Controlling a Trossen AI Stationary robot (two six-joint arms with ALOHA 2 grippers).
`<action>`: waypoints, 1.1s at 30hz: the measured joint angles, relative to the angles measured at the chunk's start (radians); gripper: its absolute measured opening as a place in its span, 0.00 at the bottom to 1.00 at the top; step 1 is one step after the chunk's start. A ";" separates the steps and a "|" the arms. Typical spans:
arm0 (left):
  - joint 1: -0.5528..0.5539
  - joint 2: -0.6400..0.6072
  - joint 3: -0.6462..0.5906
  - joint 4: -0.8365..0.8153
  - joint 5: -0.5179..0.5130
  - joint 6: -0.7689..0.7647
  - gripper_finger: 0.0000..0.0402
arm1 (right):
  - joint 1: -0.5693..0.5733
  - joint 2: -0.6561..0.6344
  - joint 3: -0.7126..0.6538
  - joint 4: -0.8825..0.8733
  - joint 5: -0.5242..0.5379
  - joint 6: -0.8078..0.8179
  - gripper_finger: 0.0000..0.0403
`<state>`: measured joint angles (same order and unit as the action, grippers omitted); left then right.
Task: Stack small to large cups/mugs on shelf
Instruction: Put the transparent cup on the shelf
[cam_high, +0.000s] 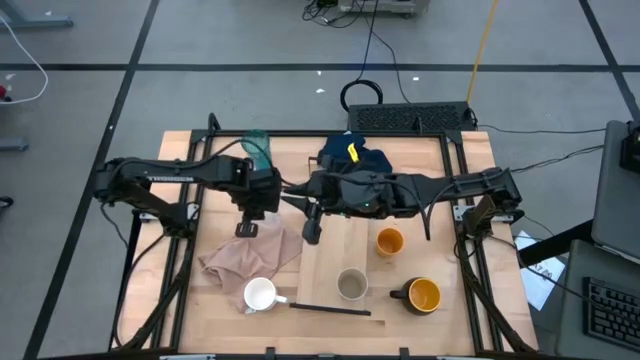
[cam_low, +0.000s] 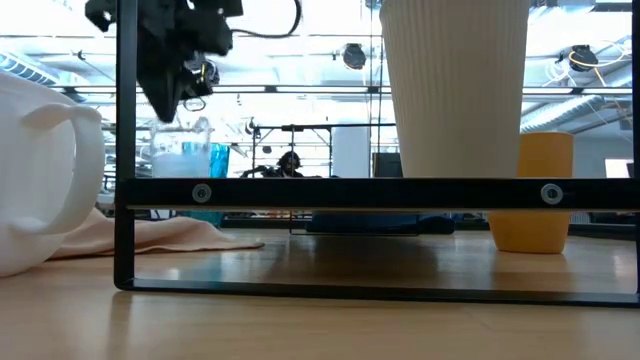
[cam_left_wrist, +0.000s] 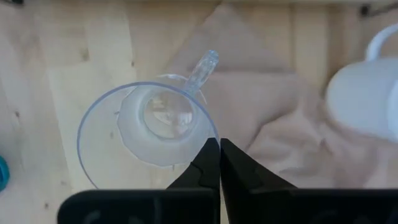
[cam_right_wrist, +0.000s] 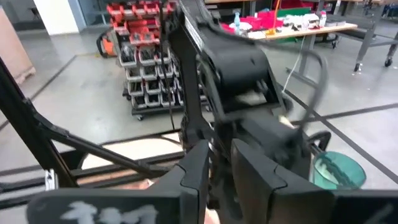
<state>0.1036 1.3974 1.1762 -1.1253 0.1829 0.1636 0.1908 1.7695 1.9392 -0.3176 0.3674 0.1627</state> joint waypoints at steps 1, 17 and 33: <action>-0.009 -0.007 0.012 0.001 0.000 -0.016 0.00 | -0.001 0.000 0.000 -0.011 0.000 0.000 0.15; -0.236 -0.003 0.263 0.002 -0.045 -0.127 0.00 | -0.014 -0.144 0.000 -0.013 0.008 -0.098 0.15; -0.396 0.112 0.262 0.108 -0.043 -0.144 0.00 | -0.013 -0.286 0.000 -0.046 -0.001 -0.151 0.15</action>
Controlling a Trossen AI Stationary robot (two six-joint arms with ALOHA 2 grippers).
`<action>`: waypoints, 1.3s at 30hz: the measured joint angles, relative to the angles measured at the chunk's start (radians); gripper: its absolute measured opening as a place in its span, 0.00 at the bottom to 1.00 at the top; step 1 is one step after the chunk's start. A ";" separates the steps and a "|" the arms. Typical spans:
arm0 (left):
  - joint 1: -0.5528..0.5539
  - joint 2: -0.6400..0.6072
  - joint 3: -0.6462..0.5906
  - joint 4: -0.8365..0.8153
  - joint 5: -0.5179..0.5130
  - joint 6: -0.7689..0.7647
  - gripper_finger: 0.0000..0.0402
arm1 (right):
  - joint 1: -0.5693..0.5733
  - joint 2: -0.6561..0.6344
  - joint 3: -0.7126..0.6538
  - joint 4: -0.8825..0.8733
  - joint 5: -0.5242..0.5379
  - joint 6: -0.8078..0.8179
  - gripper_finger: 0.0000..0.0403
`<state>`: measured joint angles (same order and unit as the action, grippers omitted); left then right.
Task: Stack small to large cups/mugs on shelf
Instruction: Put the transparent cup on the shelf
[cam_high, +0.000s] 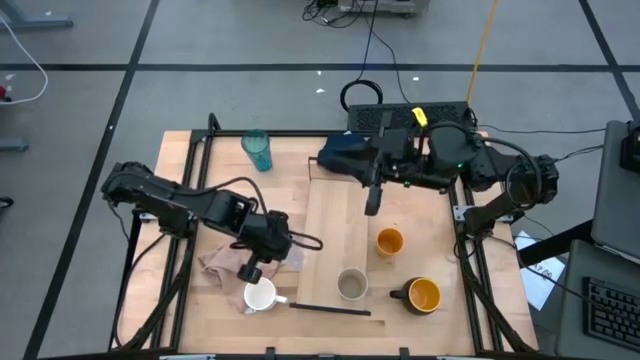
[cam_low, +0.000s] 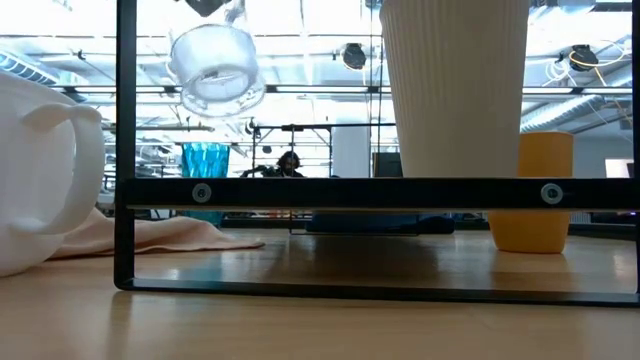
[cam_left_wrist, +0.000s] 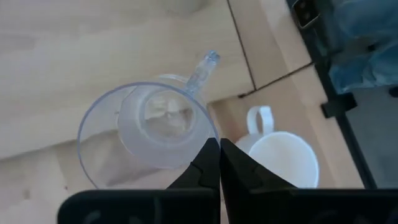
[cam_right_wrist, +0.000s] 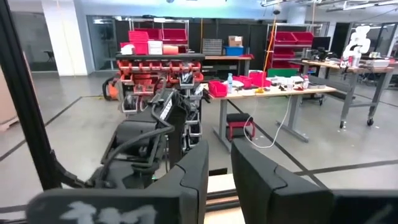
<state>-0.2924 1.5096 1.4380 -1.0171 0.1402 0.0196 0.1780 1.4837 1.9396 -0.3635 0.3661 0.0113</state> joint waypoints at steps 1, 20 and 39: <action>0.004 0.006 0.000 0.005 -0.003 0.007 0.00 | 0.000 0.000 0.000 -0.013 0.000 0.001 0.15; 0.000 0.112 0.013 0.142 0.047 -0.087 0.00 | -0.040 -0.050 -0.001 -0.171 -0.030 0.029 0.15; -0.043 0.180 0.015 0.170 0.087 -0.080 0.00 | -0.041 -0.139 0.000 -0.159 -0.056 0.090 0.15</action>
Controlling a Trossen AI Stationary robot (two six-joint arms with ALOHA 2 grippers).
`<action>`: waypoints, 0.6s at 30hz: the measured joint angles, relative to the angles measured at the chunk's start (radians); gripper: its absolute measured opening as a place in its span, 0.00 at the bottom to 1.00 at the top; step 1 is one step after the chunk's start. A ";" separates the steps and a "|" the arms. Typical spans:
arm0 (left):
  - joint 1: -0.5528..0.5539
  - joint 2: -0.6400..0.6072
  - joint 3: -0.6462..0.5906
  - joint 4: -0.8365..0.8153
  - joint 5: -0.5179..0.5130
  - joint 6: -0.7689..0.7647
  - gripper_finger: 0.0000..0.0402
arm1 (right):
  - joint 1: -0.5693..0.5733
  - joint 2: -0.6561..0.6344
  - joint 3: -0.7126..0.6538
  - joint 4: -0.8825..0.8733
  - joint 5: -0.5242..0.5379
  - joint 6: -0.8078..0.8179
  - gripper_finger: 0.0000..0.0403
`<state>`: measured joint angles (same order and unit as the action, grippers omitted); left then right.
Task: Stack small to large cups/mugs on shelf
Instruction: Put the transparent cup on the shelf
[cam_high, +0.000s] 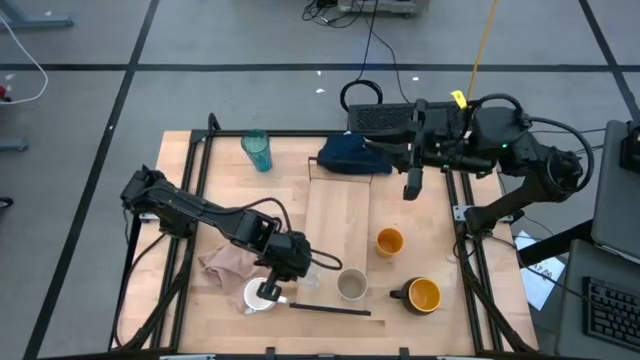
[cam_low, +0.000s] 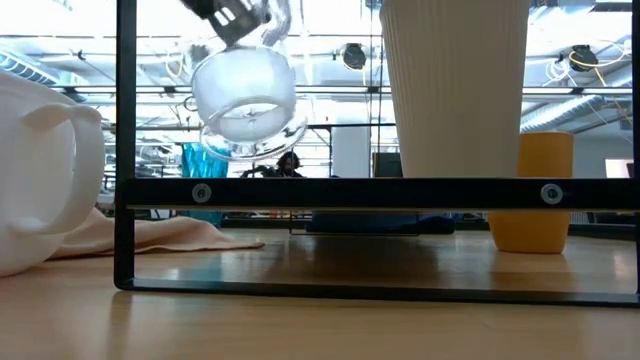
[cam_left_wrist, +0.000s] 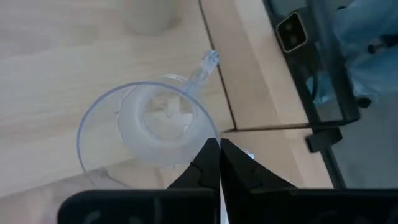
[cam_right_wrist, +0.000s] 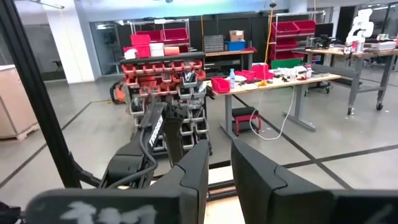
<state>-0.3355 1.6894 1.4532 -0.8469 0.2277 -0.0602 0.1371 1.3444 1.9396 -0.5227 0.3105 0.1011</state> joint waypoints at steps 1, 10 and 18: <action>-0.005 0.001 0.000 -0.006 0.005 0.003 0.00 | 0.000 0.002 0.000 0.000 0.000 0.009 0.15; -0.041 0.002 -0.001 0.085 0.033 0.009 0.00 | 0.000 0.009 -0.113 0.076 -0.027 0.060 0.15; -0.038 0.002 -0.001 0.076 -0.005 0.005 0.00 | 0.011 0.004 -0.264 0.208 -0.059 0.096 0.15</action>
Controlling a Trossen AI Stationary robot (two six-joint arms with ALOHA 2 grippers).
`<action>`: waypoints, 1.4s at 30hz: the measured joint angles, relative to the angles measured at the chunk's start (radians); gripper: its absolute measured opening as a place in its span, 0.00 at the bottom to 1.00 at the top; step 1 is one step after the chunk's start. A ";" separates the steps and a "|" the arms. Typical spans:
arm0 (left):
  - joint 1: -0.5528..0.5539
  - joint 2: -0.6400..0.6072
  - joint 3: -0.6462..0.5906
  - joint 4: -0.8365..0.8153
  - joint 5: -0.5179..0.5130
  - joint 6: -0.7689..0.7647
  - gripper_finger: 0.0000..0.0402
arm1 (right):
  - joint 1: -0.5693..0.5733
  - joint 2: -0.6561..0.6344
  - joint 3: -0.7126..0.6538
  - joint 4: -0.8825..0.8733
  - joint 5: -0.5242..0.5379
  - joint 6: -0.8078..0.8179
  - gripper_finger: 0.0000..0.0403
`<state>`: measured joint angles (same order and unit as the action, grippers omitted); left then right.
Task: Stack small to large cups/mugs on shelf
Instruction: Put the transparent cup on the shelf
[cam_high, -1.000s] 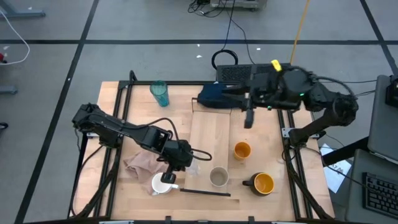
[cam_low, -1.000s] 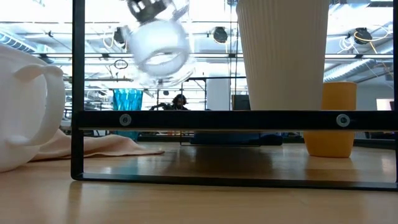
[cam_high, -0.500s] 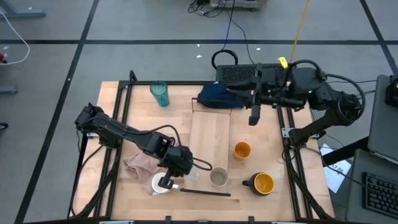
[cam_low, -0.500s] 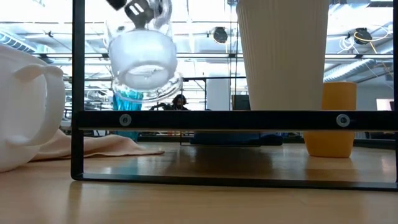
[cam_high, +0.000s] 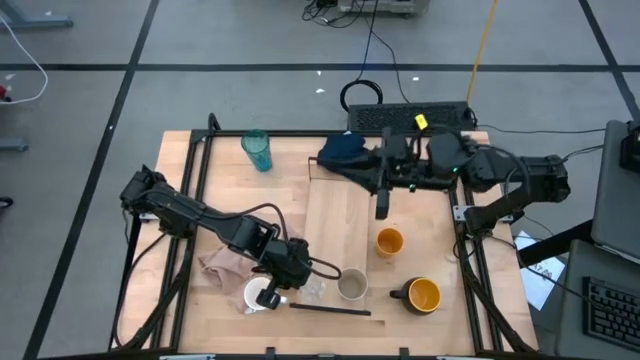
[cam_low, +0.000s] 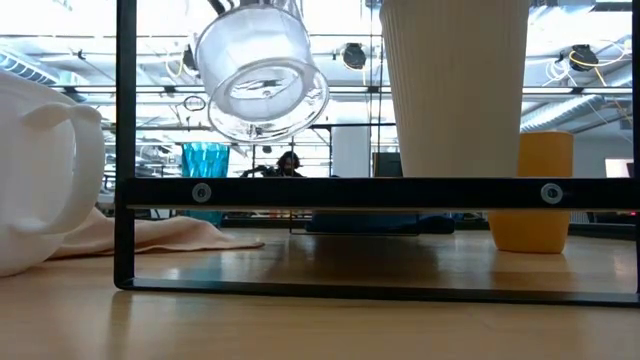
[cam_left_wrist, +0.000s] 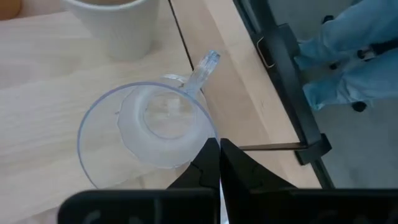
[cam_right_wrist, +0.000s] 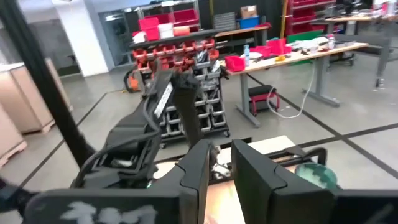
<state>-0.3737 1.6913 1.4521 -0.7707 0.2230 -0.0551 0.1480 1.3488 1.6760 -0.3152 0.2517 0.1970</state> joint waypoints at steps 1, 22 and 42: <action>0.000 0.000 0.000 -0.008 -0.005 0.000 0.00 | 0.005 0.000 -0.014 0.009 -0.002 0.000 0.15; 0.001 0.065 0.000 -0.035 -0.002 -0.003 0.00 | 0.093 0.000 -0.121 -0.012 -0.018 0.080 0.15; -0.010 0.066 0.072 -0.049 -0.049 0.055 0.00 | 0.129 0.000 -0.121 -0.021 -0.016 0.157 0.15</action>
<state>-0.3840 1.7569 1.5242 -0.8192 0.1738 -0.0006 0.2769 1.3483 1.5547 -0.3361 0.2359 0.3536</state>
